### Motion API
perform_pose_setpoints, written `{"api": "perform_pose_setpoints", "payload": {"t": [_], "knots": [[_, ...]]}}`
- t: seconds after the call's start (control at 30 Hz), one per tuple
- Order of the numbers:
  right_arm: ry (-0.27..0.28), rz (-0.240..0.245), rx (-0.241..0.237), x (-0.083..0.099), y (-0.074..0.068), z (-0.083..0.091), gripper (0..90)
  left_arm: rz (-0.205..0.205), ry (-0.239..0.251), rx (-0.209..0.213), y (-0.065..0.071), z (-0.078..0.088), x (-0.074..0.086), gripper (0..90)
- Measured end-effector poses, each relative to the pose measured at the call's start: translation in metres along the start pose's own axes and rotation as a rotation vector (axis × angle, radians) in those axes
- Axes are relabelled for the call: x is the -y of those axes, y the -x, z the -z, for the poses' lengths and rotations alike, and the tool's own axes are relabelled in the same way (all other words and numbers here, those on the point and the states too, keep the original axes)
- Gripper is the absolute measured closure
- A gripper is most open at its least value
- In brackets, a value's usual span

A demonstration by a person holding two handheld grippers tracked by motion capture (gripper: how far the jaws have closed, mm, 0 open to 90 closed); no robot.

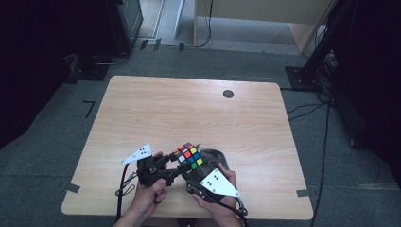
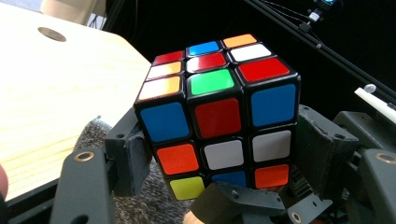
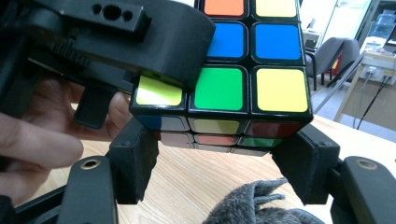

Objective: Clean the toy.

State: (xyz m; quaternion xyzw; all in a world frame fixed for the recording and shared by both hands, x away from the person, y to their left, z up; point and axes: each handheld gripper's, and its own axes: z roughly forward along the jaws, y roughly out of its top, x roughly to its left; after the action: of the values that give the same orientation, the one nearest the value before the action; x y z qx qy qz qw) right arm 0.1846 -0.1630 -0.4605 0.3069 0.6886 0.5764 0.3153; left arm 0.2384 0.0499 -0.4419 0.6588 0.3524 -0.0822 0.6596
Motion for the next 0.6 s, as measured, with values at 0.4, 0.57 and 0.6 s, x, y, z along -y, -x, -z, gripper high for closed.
{"api": "perform_pose_setpoints", "payload": {"t": [0.4, 0.57, 0.6], "knots": [[-0.029, 0.035, -0.009, -0.0002, 0.0019, 0.0036, 34.3, -0.044, 0.0, 0.002, -0.0017, 0.005, -0.0045, 27.7], [-0.035, 0.036, -0.022, 0.0, 0.0036, 0.0043, 34.4, -0.094, -0.02, 0.0, -0.0011, 0.0055, -0.005, 26.2], [-0.037, 0.035, -0.026, 0.0002, 0.0039, 0.0045, 34.4, -0.106, -0.024, 0.001, -0.001, 0.0059, -0.0053, 25.8]]}}
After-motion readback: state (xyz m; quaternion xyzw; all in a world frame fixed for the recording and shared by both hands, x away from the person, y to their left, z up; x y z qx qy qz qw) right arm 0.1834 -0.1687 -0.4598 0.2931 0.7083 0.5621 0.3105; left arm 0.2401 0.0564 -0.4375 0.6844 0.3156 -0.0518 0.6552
